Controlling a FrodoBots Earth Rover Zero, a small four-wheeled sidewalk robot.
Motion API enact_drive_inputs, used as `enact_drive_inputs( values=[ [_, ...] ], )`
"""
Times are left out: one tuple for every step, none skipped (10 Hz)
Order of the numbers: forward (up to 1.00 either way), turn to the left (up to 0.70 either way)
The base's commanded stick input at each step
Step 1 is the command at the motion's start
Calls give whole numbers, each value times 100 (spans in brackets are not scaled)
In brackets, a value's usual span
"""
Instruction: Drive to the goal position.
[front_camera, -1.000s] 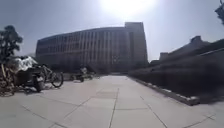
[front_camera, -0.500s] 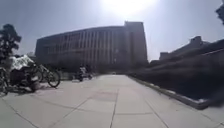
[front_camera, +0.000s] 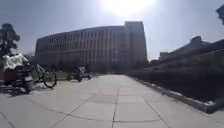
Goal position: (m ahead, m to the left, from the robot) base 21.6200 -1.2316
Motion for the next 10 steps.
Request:
enact_drive_inputs(
  values=[
    [47,0],
    [45,0],
    [67,0],
    [70,0],
    [70,0],
    [70,0],
    [70,0],
    [70,0],
    [70,0],
    [70,0]
  ],
)
